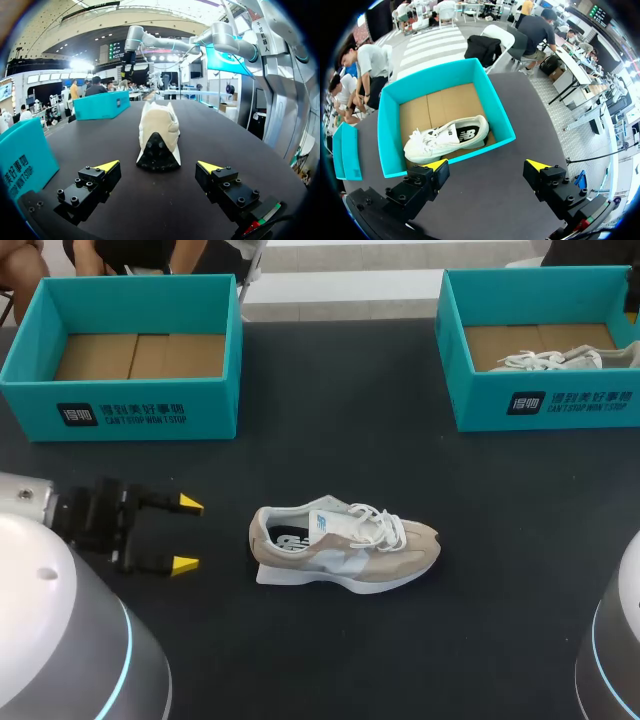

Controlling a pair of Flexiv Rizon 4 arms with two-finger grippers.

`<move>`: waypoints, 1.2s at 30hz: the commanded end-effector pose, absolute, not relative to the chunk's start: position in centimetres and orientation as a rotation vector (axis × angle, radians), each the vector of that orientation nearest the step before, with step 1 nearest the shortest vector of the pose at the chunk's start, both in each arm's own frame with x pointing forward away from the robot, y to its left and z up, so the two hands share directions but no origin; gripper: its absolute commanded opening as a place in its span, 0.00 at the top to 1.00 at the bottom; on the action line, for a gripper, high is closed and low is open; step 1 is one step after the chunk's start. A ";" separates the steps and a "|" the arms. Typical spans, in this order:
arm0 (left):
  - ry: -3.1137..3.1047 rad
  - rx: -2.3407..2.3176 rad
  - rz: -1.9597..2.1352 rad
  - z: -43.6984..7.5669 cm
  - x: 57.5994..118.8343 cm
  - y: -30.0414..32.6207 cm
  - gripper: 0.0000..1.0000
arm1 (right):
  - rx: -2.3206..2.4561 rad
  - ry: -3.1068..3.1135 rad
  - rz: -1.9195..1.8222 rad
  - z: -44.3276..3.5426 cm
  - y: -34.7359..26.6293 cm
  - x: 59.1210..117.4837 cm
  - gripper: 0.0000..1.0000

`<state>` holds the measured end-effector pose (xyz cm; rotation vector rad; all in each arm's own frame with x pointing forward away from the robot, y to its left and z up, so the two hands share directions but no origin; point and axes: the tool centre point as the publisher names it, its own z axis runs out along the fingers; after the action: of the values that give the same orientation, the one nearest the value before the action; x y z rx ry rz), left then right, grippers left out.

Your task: Take the shoe out of the shoebox, open the shoe tongue, remove and reinsert the insole, then place the shoe into the shoebox

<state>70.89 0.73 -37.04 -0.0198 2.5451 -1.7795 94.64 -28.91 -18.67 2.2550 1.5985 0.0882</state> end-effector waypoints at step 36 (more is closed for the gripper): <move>2.541 -0.108 -1.709 -39.9 71.2 -8.3 0.00 | 2.255 1.599 0.091 -18.7 -29.0 94.6 0.00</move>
<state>70.84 -7.80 -39.44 -0.1083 2.5312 -1.7095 94.64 -28.91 -18.67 2.2551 1.5984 0.0882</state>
